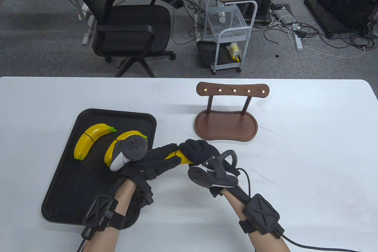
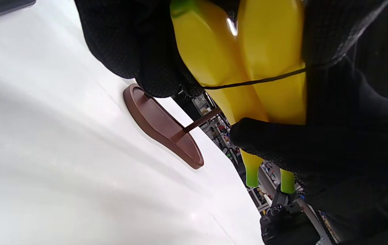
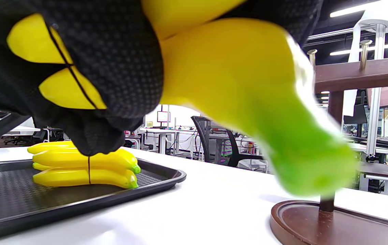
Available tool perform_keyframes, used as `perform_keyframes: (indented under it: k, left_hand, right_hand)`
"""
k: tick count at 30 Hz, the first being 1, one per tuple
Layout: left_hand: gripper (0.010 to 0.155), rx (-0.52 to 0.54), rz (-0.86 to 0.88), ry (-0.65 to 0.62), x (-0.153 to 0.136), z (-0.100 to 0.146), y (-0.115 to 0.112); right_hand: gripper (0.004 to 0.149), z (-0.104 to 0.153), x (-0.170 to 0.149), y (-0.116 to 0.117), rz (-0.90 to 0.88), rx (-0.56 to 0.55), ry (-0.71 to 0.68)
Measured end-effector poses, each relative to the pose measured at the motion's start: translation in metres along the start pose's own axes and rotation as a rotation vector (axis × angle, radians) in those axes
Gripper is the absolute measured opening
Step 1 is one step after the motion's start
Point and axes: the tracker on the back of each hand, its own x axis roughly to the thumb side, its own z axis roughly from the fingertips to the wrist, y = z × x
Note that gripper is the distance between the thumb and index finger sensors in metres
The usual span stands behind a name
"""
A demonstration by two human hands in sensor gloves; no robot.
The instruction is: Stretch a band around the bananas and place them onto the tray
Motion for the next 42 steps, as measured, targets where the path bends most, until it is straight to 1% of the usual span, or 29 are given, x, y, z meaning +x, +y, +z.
perform_keyframes:
  k: [2,4,6,11,12,14,16,19,22,24,29,38,42]
  left_hand:
    - [0.082,0.015,0.005,0.004,-0.001,0.0,0.001]
    - [0.082,0.025,-0.022,0.017,-0.001,0.001,0.002]
    - [0.083,0.036,-0.048,0.023,-0.001,0.002,0.004]
    - [0.082,0.063,-0.068,0.001,0.005,0.005,0.009]
    - [0.082,0.065,-0.075,-0.003,0.006,0.005,0.009]
    - [0.081,0.081,-0.107,-0.02,0.012,0.006,0.01]
    - [0.081,0.091,-0.141,-0.03,0.016,0.007,0.01]
    - [0.08,0.095,-0.145,-0.037,0.018,0.007,0.009]
    - [0.08,0.091,-0.146,-0.038,0.018,0.006,0.008]
    - [0.08,0.078,-0.148,-0.031,0.018,0.004,0.006]
    - [0.081,0.07,-0.235,-0.02,0.021,0.003,0.003]
    - [0.083,0.062,-0.297,-0.011,0.022,0.001,-0.004]
    - [0.082,0.063,-0.242,-0.011,0.017,0.001,-0.003]
  right_hand:
    - [0.073,0.001,-0.002,0.001,-0.015,-0.003,0.002]
    - [0.075,0.001,-0.006,0.003,-0.065,0.034,0.005]
    - [0.077,0.002,-0.013,0.003,-0.154,0.054,0.011]
    - [0.082,0.004,-0.045,0.007,-0.531,0.087,0.103]
    - [0.083,0.004,-0.048,0.008,-0.563,0.093,0.109]
    - [0.087,0.007,-0.06,0.016,-0.707,0.131,0.139]
    - [0.089,0.008,-0.065,0.022,-0.815,0.156,0.145]
    - [0.089,0.009,-0.071,0.029,-0.947,0.163,0.161]
    - [0.086,0.009,-0.073,0.028,-0.947,0.127,0.172]
    - [0.084,0.01,-0.074,0.025,-0.911,0.078,0.182]
    - [0.083,0.01,-0.072,0.022,-0.854,0.057,0.167]
    - [0.082,0.008,-0.06,0.022,-0.768,0.07,0.137]
    - [0.084,0.007,-0.058,0.021,-0.746,0.106,0.125]
